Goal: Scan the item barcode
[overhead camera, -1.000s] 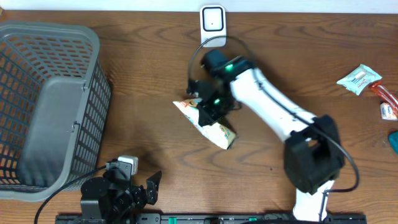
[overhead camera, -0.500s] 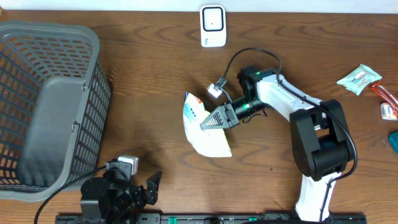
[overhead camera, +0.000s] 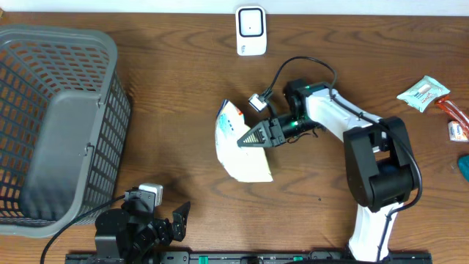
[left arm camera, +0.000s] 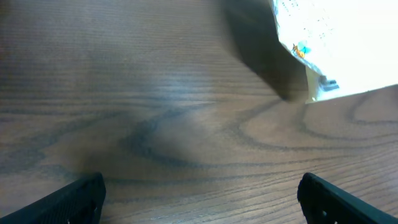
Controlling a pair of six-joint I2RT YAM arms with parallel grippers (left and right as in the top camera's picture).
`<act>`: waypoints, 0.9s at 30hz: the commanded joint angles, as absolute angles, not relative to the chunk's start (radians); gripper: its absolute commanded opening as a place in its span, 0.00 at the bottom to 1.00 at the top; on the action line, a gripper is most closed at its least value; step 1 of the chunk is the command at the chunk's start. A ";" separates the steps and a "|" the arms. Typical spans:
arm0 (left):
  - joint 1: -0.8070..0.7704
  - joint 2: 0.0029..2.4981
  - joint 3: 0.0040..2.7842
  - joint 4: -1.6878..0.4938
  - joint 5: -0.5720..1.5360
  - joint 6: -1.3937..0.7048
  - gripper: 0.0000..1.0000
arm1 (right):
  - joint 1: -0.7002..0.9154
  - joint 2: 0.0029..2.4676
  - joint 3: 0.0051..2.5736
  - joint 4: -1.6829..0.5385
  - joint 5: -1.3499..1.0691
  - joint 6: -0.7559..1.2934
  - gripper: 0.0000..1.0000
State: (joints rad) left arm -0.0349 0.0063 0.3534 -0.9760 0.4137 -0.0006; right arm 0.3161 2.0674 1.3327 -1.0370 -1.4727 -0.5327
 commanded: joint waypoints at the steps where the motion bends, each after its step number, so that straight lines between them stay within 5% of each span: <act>1: -0.039 0.005 0.353 -0.987 0.422 -0.001 0.99 | 0.261 2.064 1.337 -0.989 -1.423 -0.369 0.01; 7: -0.039 0.005 0.353 -0.987 0.422 -0.001 0.98 | 0.229 2.101 1.327 -0.889 -1.331 -0.206 0.01; 11: -0.039 0.005 0.353 -0.987 0.422 -0.001 0.99 | 0.229 2.103 1.331 -0.846 -1.010 -0.020 0.01; 23: -0.039 0.005 0.353 -0.987 0.422 -0.001 0.99 | 0.307 1.960 1.557 -1.027 -0.334 0.093 0.01; 27: -0.039 0.005 0.353 -0.987 0.422 -0.001 0.99 | 0.426 1.936 1.576 -1.032 0.096 0.236 0.02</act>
State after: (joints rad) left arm -0.0349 0.0067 0.3534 -0.9760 0.4137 -0.0006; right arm 0.3351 1.9648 1.5570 -1.0275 -0.3191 0.1009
